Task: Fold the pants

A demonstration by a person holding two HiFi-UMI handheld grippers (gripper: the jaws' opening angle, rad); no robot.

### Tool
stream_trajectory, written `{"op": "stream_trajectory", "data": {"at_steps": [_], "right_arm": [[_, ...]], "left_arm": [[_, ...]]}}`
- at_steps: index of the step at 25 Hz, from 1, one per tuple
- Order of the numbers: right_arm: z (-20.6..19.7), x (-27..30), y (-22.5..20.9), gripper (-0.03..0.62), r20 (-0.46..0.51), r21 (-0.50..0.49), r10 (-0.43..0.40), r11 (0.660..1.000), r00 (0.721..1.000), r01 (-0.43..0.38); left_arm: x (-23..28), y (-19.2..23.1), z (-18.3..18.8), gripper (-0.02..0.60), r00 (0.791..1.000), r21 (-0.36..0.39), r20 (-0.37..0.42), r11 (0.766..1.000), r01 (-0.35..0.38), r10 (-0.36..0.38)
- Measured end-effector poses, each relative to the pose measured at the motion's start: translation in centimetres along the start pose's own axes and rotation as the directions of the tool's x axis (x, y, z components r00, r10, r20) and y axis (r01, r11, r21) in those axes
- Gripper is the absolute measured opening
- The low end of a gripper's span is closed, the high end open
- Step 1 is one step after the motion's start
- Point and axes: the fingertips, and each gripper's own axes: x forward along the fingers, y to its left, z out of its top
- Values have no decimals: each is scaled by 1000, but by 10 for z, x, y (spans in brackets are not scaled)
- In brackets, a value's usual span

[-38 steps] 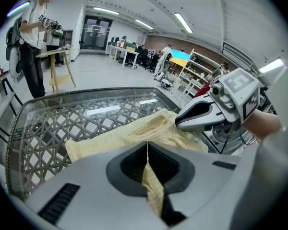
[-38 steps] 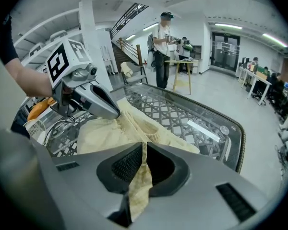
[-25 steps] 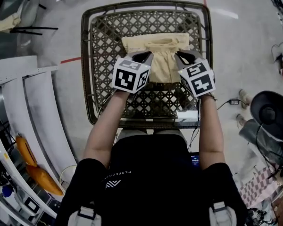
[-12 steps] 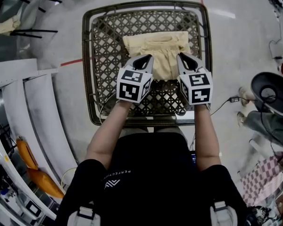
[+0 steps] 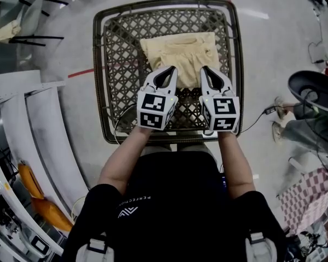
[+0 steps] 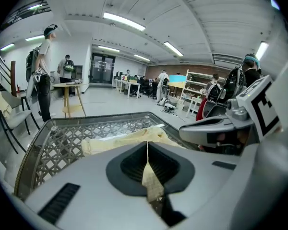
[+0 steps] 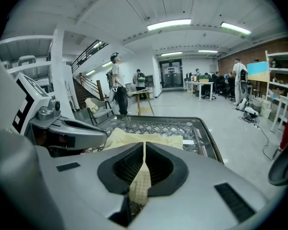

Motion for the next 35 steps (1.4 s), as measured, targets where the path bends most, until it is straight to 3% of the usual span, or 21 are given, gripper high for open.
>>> {"op": "stream_trajectory", "data": {"at_steps": [9, 22, 27, 35], "right_arm": [[-22, -12, 13, 38, -9, 31, 5, 1000, 1000, -5], [-23, -31, 26, 37, 12, 43, 16, 999, 1000, -16], [-25, -26, 26, 37, 34, 133, 46, 990, 998, -50], [-15, -28, 27, 37, 57, 173, 63, 982, 996, -72]], "left_arm": [[-10, -8, -17, 14, 1000, 8, -21, 1000, 16, -16], [-32, -20, -25, 14, 999, 12, -33, 1000, 21, -21], [-26, -23, -26, 14, 999, 0, -31, 1000, 18, -18], [-28, -22, -21, 14, 999, -11, -33, 1000, 6, -7]]}}
